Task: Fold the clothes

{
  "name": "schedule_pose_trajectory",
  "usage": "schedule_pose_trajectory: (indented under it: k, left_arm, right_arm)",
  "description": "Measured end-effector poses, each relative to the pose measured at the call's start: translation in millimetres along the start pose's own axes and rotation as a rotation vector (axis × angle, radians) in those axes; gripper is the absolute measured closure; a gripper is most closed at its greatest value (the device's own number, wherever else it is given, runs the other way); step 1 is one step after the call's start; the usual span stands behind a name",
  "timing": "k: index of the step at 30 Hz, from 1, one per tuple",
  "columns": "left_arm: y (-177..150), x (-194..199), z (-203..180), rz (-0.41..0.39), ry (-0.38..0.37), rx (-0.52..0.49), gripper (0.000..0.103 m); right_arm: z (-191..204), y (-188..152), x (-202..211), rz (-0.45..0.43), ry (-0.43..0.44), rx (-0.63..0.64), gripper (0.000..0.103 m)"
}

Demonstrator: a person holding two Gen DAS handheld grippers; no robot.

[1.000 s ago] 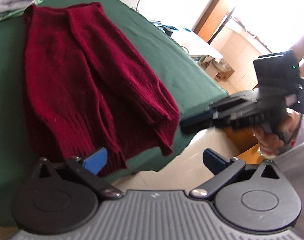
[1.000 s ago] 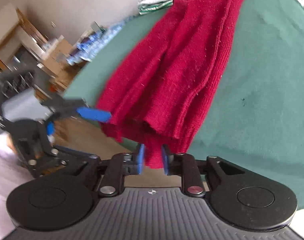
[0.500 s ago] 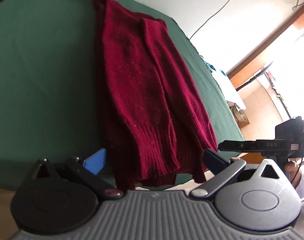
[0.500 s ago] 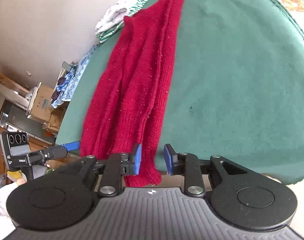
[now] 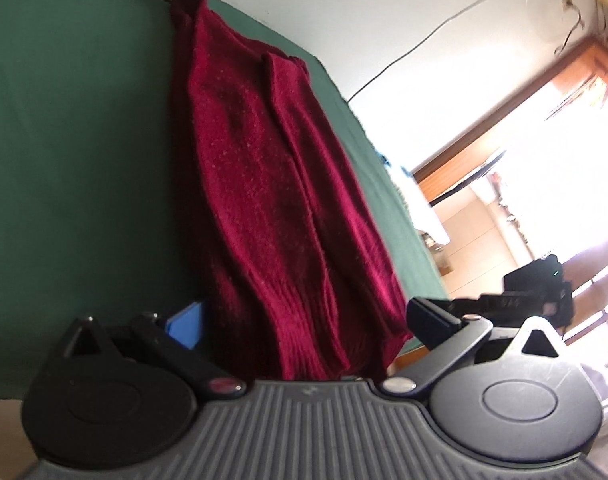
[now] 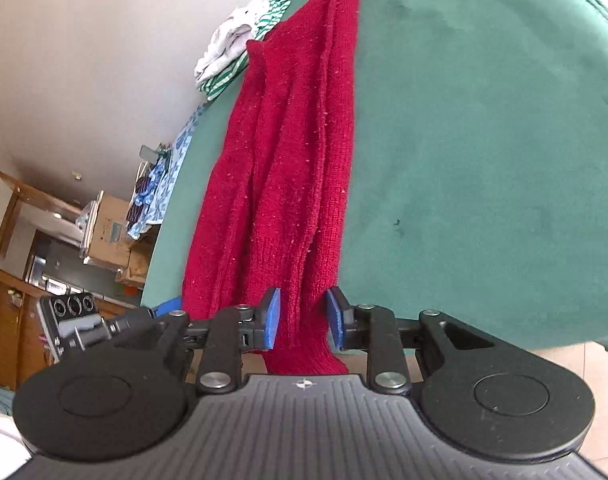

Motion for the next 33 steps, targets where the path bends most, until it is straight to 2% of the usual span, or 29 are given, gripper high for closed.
schedule_pose_trajectory:
  k: [3, 6, 10, 13, 21, 25, 33]
  left_arm:
    - [0, -3, -2, 0.007, -0.007, -0.009, 0.001]
    - [-6, -4, -8, 0.070, -0.038, -0.028, 0.001]
    - [-11, -3, -11, 0.066, -0.046, -0.069, 0.001]
    - [-3, -16, -11, 0.053, -0.063, 0.008, 0.001]
    - [-7, -13, -10, 0.061, -0.090, 0.004, 0.001]
    - [-6, -21, -14, 0.038, -0.075, -0.004, 0.001]
    - [-2, -24, -11, 0.056, -0.076, 0.025, 0.005]
  right_arm:
    - [4, 1, -4, 0.009, 0.008, 0.021, 0.076]
    - [4, 0, -4, 0.027, 0.007, 0.018, 0.076]
    - [2, -4, 0, 0.083, 0.021, 0.043, 0.076]
    - [-2, -2, -4, 0.081, 0.049, -0.006, 0.077]
    - [6, -4, -8, 0.116, 0.062, 0.045, 0.078]
    - [3, -2, -14, 0.095, 0.080, 0.003, 0.078]
    - [3, -7, -14, 0.052, 0.079, -0.014, 0.082]
Point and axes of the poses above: each gripper's, at about its wrist camera, not at the fingertips, and x roughly against the way its jaws point, z to its left, y to its top, the point moved 5 cm from there along -x, roughly the way its jaws point
